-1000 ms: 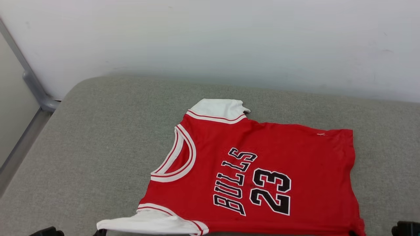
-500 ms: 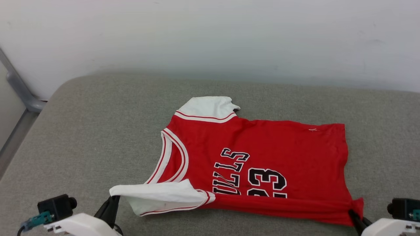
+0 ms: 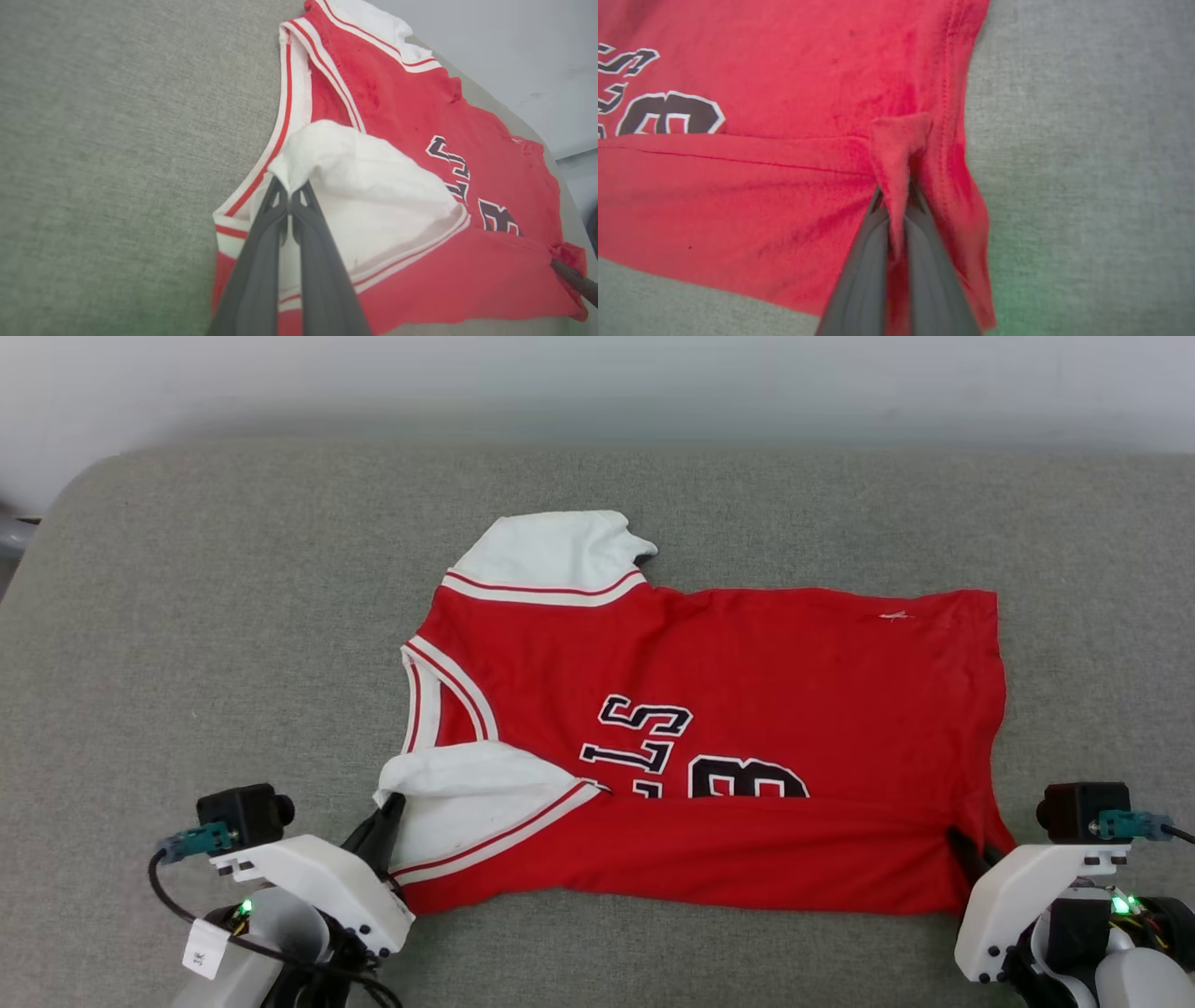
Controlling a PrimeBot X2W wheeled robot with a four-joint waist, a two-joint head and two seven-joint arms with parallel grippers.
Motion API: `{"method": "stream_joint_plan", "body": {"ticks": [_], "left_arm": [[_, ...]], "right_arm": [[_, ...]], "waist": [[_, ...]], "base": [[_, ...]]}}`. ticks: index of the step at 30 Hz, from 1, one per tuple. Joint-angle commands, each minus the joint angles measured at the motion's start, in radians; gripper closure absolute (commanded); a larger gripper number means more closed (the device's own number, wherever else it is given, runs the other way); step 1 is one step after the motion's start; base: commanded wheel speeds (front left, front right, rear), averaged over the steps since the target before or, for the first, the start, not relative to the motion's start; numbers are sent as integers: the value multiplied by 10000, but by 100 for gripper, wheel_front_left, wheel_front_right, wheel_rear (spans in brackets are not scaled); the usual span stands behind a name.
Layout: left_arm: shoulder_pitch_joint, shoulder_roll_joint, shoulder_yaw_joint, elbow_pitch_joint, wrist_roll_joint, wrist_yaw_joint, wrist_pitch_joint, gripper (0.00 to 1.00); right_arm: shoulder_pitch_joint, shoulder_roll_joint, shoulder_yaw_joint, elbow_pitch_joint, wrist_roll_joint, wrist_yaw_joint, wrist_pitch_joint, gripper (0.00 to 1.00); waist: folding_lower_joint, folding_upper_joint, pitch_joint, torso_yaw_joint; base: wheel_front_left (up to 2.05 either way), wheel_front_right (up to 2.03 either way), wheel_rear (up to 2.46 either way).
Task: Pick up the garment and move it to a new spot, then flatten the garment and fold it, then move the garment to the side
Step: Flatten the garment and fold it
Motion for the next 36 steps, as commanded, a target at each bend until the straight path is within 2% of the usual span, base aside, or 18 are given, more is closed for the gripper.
{"method": "stream_joint_plan", "body": {"ticks": [1,2,3,4,5,7,14,18,24,26,31,36], "left_arm": [[-269,-133,-138,393,18,-209,125,100],[-358,-205,-207,619,-29,-343,221,100],[-433,-294,-266,824,-76,-445,298,100],[-523,-359,-286,978,-96,-542,281,73],[-561,-399,-328,1185,-106,-611,324,56],[-598,-489,-360,1485,-133,-723,276,0],[-441,-266,-171,1911,-51,-650,-48,0],[-155,170,-108,1618,-82,-395,187,0],[319,1243,-199,365,-721,-36,2214,0],[367,1438,-191,58,-851,92,2568,0],[791,2283,-240,-1180,-1705,568,4481,0],[964,2606,-218,-1613,-1844,969,4916,0]], "right_arm": [[-178,44,-70,367,1,-18,-125,73],[-239,77,-96,508,41,-16,-218,56],[-256,99,-88,659,29,-16,-274,31],[-260,116,-38,756,21,-16,-383,0],[-262,149,-7,846,125,-16,-513,0],[-198,151,65,922,153,-18,-843,0],[274,258,-172,222,151,-12,-3229,0],[653,350,-336,-274,-39,-12,-3904,0],[1205,463,-375,-978,-80,-12,-3853,0],[1286,476,-377,-1090,-95,-12,-3801,0],[1273,507,-289,-1582,-94,-12,-3625,0],[1044,510,-190,-1723,169,-12,-3621,0]], "waist": [[-3,0,136,-6],[-3,0,154,-8],[-3,0,154,-15],[-3,0,130,-29],[-3,0,73,-48],[-3,0,-62,-94],[-3,0,-882,-286],[-3,0,-1354,-419],[-3,0,-1647,-628],[-3,0,-1617,-661],[-3,0,-1182,-940],[-3,0,-563,-1204]], "base": [[0,0,0],[0,0,0],[0,0,0],[0,0,0],[0,0,0],[0,0,0],[0,0,0],[0,0,0],[0,0,0],[0,0,0],[0,0,0],[0,0,0]]}}
